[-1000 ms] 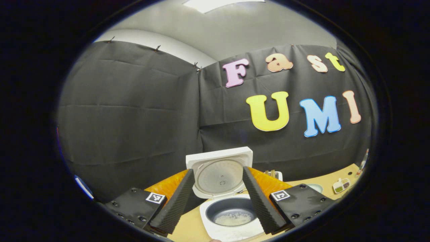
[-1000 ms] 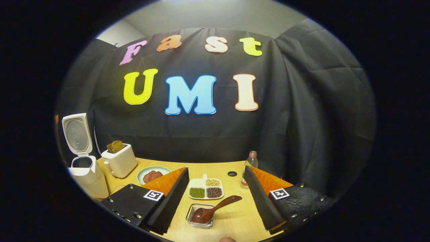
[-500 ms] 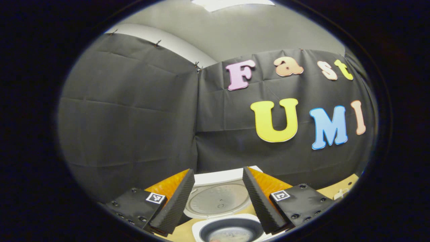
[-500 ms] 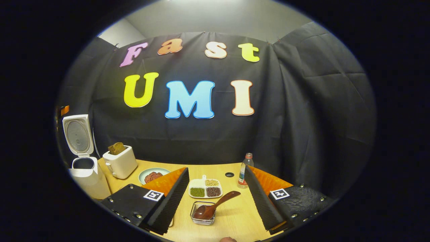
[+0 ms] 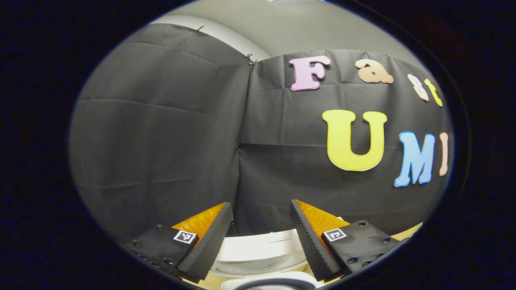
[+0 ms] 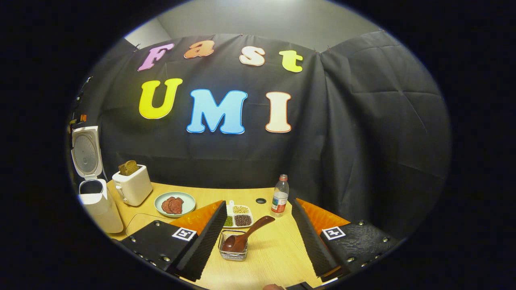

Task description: Close the left gripper, press the button to open the rice cooker; take a wooden spoon from the chopstick holder with the right hand, scoop a spoonful of rice and pour it into the rice cooker, then put the wooden spoon back into the chopstick holder.

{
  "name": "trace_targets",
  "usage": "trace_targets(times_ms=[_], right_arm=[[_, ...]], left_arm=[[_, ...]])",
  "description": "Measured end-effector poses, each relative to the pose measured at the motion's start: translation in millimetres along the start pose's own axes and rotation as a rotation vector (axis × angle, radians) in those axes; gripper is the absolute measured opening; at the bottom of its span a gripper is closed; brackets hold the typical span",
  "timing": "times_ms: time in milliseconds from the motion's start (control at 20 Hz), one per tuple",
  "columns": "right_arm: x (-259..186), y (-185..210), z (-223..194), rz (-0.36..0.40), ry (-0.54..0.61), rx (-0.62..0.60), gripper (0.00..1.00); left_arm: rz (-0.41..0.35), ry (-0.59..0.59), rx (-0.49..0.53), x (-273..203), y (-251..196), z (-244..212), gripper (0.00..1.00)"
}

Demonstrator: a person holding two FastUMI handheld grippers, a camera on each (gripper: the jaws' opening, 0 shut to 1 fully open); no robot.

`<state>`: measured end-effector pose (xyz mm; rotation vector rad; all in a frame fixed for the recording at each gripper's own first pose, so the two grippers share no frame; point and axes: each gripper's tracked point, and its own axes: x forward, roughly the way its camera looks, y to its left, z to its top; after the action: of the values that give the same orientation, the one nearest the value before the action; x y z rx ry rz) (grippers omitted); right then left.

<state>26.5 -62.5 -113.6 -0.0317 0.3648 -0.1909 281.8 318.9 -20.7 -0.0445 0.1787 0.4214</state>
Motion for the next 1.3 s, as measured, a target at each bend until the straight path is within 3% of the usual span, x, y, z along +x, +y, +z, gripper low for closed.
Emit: trace_targets(times_ms=[300, 650, 1150, 1300], right_arm=[[0, 7, -1, 0.005, 0.004, -0.017, 0.98], [10, 25, 8, 0.089, -0.017, -0.026, 0.98], [27, 32, 7, 0.175, -0.013, -0.021, 0.98], [30, 32, 6, 0.194, -0.017, -0.031, 0.98]], left_arm=[[0.014, 0.073, 0.057, 14, -2, -22, 0.97], [-0.033, 0.07, 0.051, 1, -10, -18, 0.98], [-0.067, 0.091, 0.04, -83, -41, -55, 0.96], [-0.078, 0.108, 0.037, -108, -45, -75, 0.99]])
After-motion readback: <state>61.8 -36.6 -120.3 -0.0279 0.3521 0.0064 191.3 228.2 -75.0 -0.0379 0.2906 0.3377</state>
